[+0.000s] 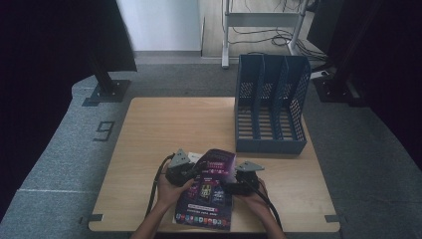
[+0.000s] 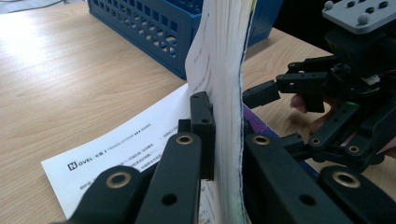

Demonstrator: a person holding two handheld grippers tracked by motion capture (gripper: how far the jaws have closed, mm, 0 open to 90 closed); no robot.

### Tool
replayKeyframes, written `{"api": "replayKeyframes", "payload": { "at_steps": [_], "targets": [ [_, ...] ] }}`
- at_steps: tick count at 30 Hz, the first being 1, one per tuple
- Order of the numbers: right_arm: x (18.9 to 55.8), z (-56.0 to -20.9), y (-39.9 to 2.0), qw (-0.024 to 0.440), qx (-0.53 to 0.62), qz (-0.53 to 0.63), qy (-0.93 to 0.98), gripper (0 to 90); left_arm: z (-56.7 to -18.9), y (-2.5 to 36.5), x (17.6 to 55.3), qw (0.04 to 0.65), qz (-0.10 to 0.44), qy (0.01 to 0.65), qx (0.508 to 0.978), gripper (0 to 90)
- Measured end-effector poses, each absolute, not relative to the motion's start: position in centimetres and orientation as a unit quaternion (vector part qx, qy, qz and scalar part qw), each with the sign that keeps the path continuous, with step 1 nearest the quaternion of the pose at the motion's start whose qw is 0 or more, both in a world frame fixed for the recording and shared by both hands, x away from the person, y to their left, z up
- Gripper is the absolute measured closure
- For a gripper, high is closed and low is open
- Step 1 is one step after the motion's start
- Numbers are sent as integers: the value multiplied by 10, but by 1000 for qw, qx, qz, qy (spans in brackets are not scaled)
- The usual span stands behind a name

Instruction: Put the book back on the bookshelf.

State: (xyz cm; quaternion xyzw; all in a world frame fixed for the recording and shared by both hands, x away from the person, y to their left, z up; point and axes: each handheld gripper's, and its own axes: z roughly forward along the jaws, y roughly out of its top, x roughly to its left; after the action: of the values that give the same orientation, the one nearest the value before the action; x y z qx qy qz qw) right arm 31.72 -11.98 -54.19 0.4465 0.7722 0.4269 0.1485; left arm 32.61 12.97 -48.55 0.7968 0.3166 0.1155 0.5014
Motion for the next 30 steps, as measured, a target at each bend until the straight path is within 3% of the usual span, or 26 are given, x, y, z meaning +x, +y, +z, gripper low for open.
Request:
{"api": "replayKeyframes", "payload": {
  "at_steps": [30],
  "targets": [
    [318, -534, -127, 119, 421, 470, 767, 123, -465, 126, 309, 520, 130, 275, 798, 872]
  ]
}}
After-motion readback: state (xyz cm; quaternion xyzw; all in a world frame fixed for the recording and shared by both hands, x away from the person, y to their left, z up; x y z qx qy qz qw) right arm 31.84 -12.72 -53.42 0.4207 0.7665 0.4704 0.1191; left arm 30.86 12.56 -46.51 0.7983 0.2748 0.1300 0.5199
